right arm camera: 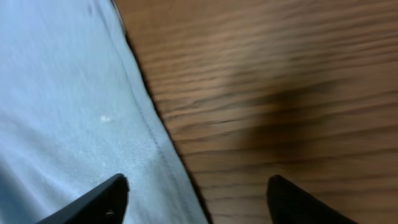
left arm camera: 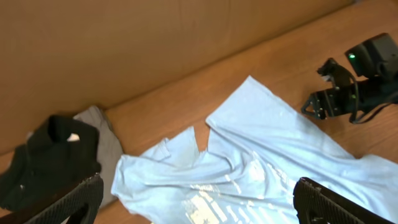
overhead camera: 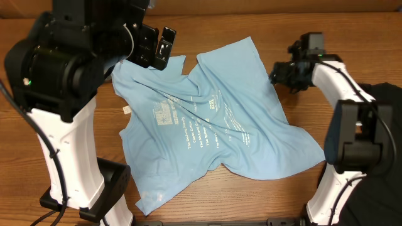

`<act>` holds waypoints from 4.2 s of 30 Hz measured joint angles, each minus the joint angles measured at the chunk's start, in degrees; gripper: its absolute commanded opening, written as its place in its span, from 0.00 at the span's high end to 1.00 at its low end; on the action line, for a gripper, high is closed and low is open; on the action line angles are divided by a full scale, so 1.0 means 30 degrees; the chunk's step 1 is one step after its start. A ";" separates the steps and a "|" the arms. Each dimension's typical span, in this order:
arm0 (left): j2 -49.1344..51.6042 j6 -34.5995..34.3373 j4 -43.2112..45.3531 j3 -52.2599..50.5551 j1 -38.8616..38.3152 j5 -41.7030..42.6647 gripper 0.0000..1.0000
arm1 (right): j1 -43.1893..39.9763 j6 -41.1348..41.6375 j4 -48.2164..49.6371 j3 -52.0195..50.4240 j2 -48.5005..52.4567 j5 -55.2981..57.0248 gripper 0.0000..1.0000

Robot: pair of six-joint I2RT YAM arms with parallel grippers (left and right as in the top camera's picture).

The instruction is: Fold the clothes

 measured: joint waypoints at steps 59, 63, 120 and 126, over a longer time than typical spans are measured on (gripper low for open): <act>0.0015 0.0000 0.0007 -0.2659 0.0000 0.0168 0.00 | -0.2798 0.1829 0.0430 0.3082 0.0933 0.1129 0.39; 0.0015 0.0007 0.0007 -0.2696 0.0000 0.0168 0.00 | -0.2812 0.1770 0.0182 0.3082 0.1821 0.1224 0.43; 1.4761 0.0000 0.7927 -0.3242 0.0000 0.0408 0.96 | -0.4393 0.4342 -0.7978 0.4328 -0.9661 -0.2317 0.51; 1.6983 -0.0007 1.0010 -0.3264 0.0000 0.1166 0.93 | -0.3497 0.4218 -0.8823 0.4328 -0.9661 -0.2353 0.51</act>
